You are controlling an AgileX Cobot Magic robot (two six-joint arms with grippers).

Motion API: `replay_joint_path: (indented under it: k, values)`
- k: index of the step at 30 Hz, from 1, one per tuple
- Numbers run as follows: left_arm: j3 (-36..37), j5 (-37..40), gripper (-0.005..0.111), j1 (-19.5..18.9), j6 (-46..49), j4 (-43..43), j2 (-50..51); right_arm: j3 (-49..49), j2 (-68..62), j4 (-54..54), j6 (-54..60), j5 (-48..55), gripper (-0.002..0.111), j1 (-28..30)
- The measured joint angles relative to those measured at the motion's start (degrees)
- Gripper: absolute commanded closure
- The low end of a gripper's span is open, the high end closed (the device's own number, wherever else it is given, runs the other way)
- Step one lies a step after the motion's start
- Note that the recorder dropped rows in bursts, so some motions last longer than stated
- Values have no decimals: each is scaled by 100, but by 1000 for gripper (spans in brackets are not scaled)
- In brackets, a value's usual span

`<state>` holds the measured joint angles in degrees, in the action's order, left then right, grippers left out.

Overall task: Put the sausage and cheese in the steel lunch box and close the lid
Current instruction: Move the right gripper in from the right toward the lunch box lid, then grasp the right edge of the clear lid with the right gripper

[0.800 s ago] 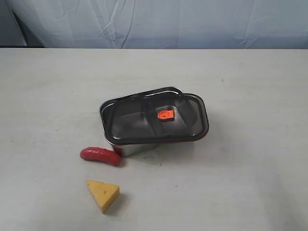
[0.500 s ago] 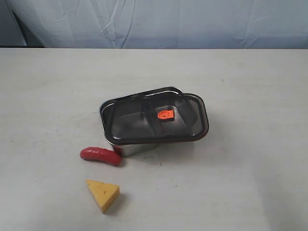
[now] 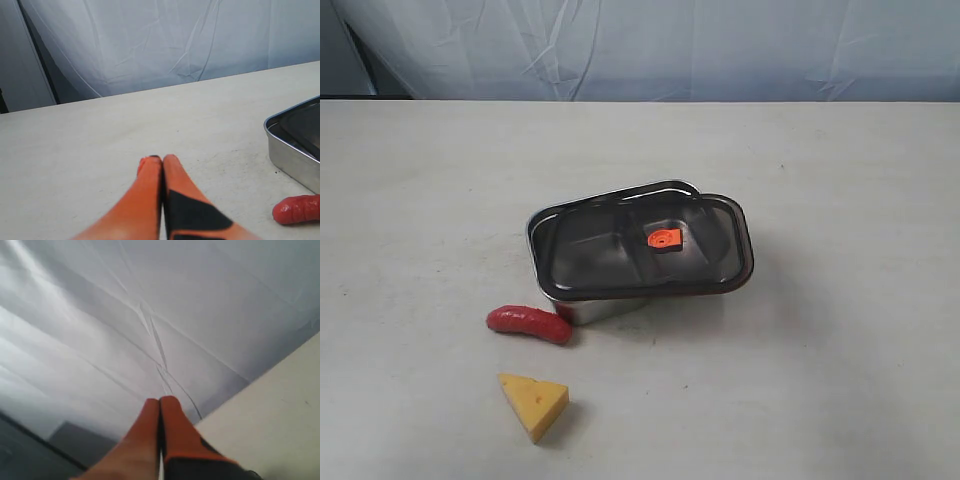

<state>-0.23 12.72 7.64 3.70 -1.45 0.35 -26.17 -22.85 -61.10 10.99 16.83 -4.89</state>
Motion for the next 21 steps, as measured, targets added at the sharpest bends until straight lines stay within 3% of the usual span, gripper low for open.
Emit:
replay_joint_path:
  k: [9,12,16,21]
  values:
    - [0,0,107,0,0,0,0,-2083,-4086,-438,2234,2592,108,0]
    - [0,0,107,0,0,0,0,-2377,-5207,-918,3029,3096,92,0]
    - [0,0,107,0,0,0,0,-2463,-6316,-1459,3690,3598,62,0]
    - [0,0,107,0,0,0,0,-2466,-7324,-1643,4094,3618,62,0]
